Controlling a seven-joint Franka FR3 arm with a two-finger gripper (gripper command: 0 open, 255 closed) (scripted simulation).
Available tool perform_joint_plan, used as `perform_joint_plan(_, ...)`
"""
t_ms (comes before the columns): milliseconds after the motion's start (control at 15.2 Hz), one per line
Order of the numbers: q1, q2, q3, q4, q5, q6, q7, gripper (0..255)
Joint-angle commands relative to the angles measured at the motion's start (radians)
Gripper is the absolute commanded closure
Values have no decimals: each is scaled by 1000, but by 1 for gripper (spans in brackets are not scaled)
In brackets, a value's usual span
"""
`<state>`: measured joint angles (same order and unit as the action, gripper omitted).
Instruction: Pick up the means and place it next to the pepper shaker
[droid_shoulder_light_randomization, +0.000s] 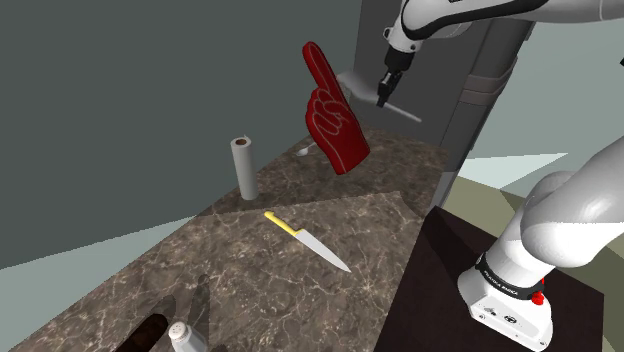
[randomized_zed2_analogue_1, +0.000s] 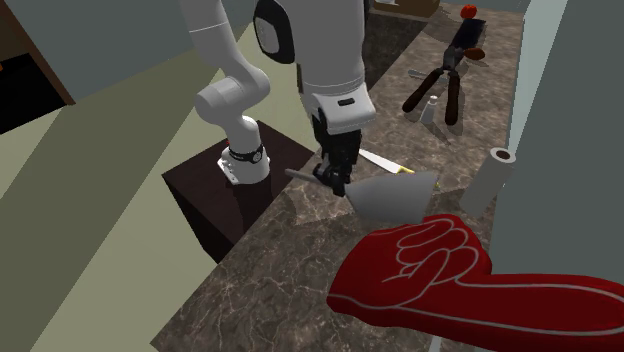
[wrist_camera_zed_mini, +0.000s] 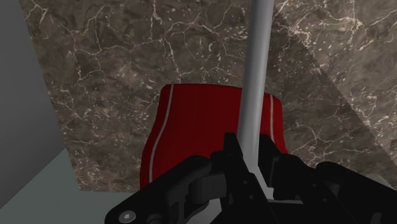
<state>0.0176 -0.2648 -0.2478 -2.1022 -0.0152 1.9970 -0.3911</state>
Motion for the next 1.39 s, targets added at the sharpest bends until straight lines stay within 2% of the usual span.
perform_joint_plan(0,0,-5,1,23,-1,-27,2,255)
perform_joint_plan(132,0,-6,2,36,-1,-41,2,255)
perform_joint_plan(726,80,-11,150,-6,2,-4,227,255)
perform_joint_plan(1320,161,66,289,45,2,21,447,255)
